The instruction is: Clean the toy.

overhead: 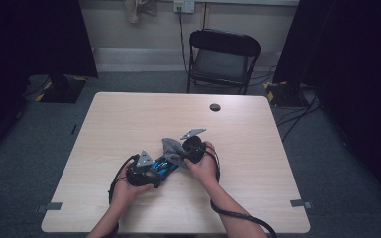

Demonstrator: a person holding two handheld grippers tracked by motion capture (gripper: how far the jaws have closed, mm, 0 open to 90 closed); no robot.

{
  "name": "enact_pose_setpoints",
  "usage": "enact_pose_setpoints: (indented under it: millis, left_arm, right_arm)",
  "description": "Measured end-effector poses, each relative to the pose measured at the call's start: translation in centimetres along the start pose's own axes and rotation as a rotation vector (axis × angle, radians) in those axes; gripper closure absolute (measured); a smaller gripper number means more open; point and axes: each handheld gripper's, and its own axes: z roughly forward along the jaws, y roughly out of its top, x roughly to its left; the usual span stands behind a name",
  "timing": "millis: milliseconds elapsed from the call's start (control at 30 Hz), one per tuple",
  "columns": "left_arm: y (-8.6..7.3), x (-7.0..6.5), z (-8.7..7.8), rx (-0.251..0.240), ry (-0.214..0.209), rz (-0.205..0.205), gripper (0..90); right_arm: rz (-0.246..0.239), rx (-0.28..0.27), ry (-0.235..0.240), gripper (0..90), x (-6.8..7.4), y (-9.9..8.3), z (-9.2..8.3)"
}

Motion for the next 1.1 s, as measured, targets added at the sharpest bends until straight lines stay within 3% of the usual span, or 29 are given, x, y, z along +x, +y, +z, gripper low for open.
enact_pose_setpoints:
  millis: [233,533,633,767,933,1100]
  left_arm:
    - [0.0,0.0,0.0,0.0,0.001,0.0,24.5]
    - [0.0,0.0,0.0,0.0,0.001,-0.001,24.5]
    - [0.0,0.0,0.0,0.0,0.001,-0.001,24.5]
    - [0.0,0.0,0.0,0.0,0.001,-0.001,24.5]
    - [0.0,0.0,0.0,0.001,0.0,-0.001,24.5]
    - [0.0,0.0,0.0,0.001,0.001,-0.002,24.5]
  right_arm:
    - [0.038,0.0,-0.017,75.8,-1.0,0.0,0.4]
    - [0.046,0.016,-0.029,75.7,-1.8,0.3,0.7]
    - [0.035,0.022,-0.06,75.7,-2.0,0.4,0.8]
    - [0.086,0.025,-0.073,75.7,-3.2,0.1,0.9]
    - [0.103,0.05,-0.11,75.8,-4.4,-0.6,0.6]
    - [0.12,0.043,-0.11,75.8,-5.2,-1.4,-0.3]
